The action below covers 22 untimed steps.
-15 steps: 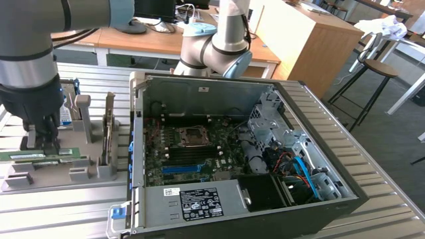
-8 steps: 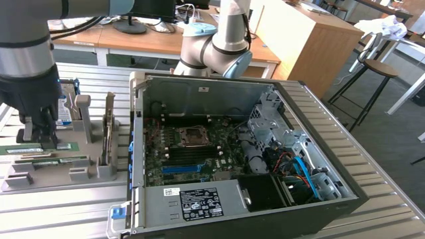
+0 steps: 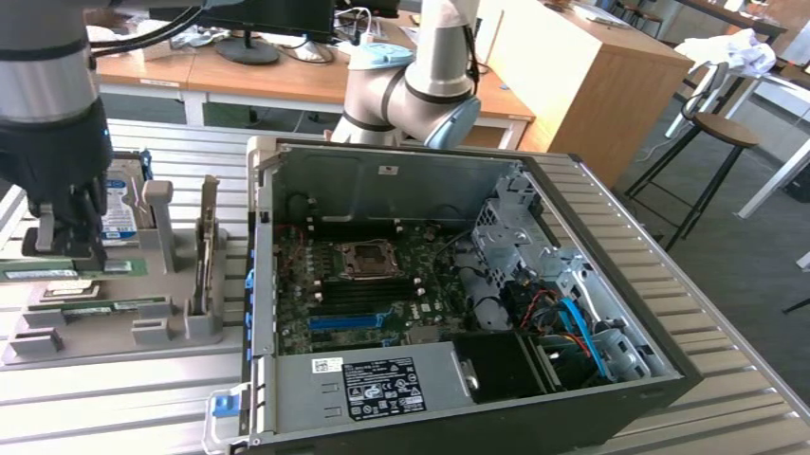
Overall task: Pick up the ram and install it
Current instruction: 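Pick up the ram and move it above insertion slot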
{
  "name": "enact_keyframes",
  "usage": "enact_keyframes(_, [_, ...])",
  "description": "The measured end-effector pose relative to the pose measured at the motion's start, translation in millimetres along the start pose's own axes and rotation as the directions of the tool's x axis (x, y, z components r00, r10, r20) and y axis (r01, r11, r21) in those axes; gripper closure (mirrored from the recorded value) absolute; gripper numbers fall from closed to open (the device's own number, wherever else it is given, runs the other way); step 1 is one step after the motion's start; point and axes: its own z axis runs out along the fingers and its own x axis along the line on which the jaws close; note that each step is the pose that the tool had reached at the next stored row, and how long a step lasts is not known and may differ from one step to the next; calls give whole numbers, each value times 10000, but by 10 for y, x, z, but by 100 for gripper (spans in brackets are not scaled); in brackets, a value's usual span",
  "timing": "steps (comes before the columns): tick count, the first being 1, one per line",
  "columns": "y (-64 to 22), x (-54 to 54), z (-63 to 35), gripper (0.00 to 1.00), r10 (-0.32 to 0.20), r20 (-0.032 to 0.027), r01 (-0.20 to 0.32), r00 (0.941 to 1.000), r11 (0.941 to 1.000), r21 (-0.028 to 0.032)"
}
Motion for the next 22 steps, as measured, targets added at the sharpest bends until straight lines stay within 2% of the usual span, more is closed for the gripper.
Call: enact_keyframes(22, [17, -21, -568, 89, 71, 3, -71, 10000, 10000, 2])
